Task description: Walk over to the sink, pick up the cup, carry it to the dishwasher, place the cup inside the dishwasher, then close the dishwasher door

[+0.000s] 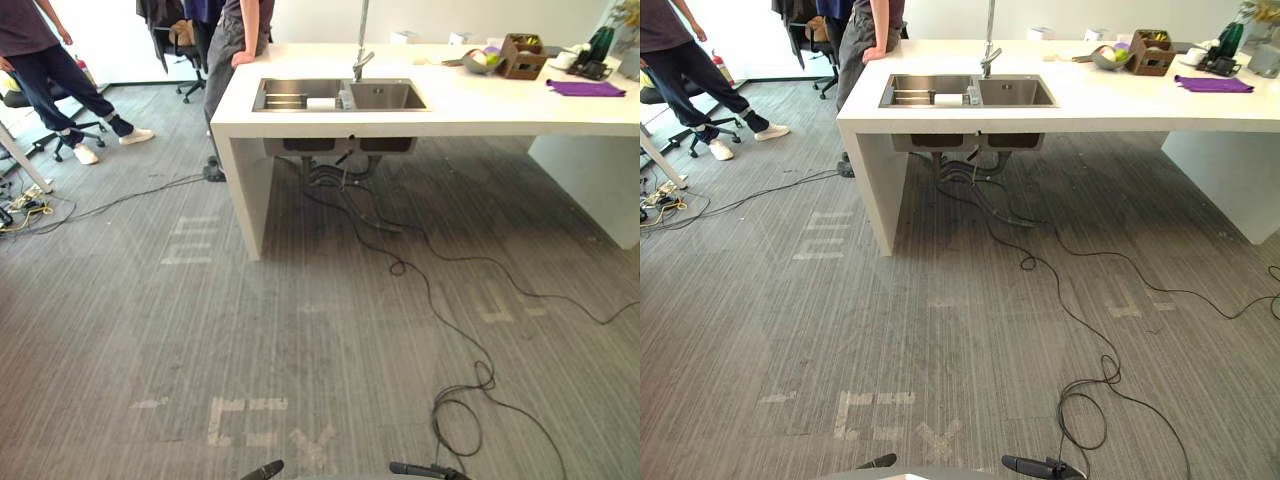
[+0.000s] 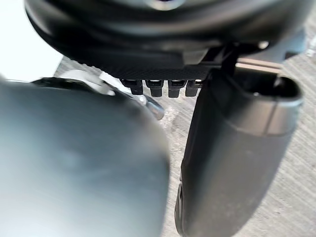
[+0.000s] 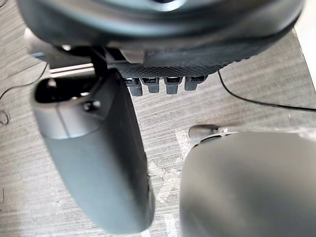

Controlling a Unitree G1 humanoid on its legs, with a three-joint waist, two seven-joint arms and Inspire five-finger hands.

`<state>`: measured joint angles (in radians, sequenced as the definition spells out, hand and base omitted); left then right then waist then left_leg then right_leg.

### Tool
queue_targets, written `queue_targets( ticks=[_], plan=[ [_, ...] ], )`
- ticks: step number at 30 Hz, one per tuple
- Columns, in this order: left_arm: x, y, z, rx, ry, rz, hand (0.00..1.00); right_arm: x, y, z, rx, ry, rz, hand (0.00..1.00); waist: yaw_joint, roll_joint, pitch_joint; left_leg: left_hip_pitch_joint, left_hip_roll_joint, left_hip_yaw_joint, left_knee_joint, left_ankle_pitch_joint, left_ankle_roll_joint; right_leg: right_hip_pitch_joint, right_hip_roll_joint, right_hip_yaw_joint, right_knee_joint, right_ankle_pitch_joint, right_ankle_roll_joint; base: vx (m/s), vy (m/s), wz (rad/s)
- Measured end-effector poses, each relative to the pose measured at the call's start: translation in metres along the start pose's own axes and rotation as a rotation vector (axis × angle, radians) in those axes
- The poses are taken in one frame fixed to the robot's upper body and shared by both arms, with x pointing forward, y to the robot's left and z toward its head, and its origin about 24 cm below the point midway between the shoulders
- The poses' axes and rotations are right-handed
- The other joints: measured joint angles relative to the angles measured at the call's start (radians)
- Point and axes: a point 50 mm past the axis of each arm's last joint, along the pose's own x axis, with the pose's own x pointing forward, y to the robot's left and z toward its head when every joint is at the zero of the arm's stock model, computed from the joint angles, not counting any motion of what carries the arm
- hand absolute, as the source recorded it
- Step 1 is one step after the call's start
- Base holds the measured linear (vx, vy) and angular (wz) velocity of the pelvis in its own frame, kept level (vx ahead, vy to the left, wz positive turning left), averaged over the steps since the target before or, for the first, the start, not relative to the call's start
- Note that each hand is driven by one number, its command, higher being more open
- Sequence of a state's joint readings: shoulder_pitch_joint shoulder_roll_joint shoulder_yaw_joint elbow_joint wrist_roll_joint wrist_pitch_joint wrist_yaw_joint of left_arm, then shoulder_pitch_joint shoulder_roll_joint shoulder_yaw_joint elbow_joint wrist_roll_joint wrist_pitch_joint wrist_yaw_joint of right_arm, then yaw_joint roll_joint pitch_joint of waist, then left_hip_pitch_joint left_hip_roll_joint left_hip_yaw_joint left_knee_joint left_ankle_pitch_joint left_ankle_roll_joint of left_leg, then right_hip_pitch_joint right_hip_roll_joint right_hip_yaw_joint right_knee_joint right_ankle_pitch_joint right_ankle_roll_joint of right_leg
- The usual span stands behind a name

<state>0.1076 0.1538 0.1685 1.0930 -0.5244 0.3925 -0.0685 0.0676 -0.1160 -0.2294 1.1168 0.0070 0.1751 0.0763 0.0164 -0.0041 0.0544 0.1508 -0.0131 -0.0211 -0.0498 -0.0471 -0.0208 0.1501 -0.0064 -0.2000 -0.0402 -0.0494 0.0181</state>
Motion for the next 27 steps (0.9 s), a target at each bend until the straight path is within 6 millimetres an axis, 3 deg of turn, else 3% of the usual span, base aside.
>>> queue_targets(
  ticks=[5, 9, 13, 27],
  plan=[
    [0.0, -0.002, 0.001, -0.032, -0.055, -0.032, 1.0, 0.001, 0.008, 0.009, 0.02, -0.015, 0.053, 1.0, 0.001, -0.003, 0.005, 0.009, 0.002, -0.001, -0.018, 0.008, -0.006, 0.006, 0.0, -0.021, 0.005, -0.011, 0.017, -0.01, -0.02, 0.1],
    [0.0, -0.005, 0.006, -0.044, -0.127, 0.008, 1.0, 0.001, 0.026, 0.012, 0.07, -0.033, 0.122, 1.0, 0.007, -0.003, 0.005, 0.01, 0.002, -0.001, -0.019, 0.008, -0.006, 0.007, -0.001, -0.028, 0.009, -0.014, 0.022, -0.02, -0.012, 0.05],
    [0.001, -0.006, 0.007, -0.108, -0.168, 0.06, 1.0, 0.001, 0.028, 0.013, 0.092, -0.047, 0.132, 1.0, 0.011, -0.006, 0.008, 0.016, 0.001, -0.001, -0.02, 0.008, -0.006, 0.009, -0.006, -0.038, 0.029, -0.022, 0.032, -0.04, -0.005, 0.06],
    [0.001, 0.0, 0.001, -0.266, -0.25, 0.154, 1.0, 0.001, 0.028, 0.01, 0.193, -0.088, 0.157, 1.0, 0.011, -0.021, 0.016, 0.022, -0.017, -0.006, -0.036, 0.03, 0.022, 0.004, -0.024, -0.056, 0.041, -0.028, 0.021, -0.06, -0.007, 0.02]
  ],
)
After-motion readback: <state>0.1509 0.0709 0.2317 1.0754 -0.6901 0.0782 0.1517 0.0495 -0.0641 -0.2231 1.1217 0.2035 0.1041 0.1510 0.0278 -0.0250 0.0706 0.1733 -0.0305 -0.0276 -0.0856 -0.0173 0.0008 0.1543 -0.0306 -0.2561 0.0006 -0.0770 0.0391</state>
